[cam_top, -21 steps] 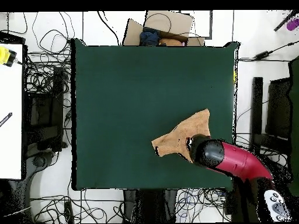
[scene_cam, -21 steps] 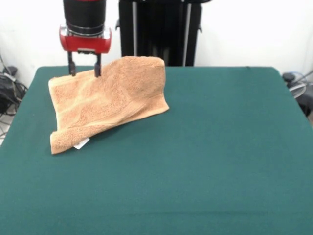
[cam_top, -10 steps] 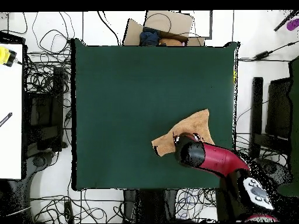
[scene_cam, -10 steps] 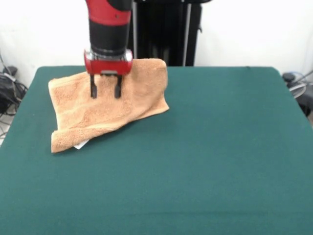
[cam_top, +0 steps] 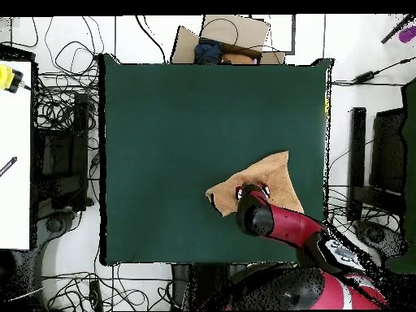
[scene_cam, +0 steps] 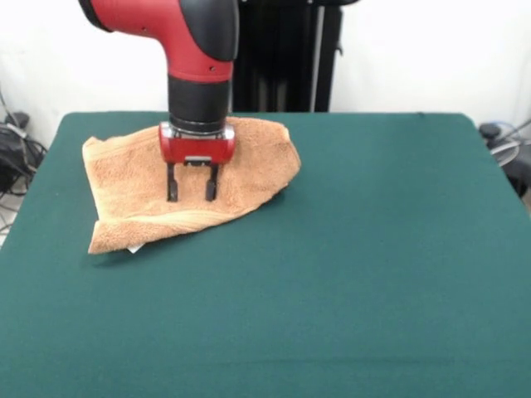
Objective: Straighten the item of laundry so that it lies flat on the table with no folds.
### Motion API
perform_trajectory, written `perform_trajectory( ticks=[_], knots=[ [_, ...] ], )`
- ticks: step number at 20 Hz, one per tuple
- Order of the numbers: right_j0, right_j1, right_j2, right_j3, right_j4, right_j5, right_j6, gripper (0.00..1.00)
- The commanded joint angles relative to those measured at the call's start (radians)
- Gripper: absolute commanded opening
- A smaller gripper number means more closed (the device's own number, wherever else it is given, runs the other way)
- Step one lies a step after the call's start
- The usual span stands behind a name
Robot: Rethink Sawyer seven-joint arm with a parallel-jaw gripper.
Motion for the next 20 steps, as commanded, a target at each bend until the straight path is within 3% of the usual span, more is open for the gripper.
perform_trajectory(
  ticks=[1,3,4,20],
  knots=[
    [0.005,0.105,0.112,0.026,0.033,0.024,0.223,1.0],
    [-0.002,0.107,0.117,0.024,0.031,0.022,0.22,1.0],
    [0.001,0.106,0.114,0.022,0.034,0.025,0.22,0.0],
    [0.009,0.087,0.113,0.01,0.067,0.12,0.194,0.0]
  ],
)
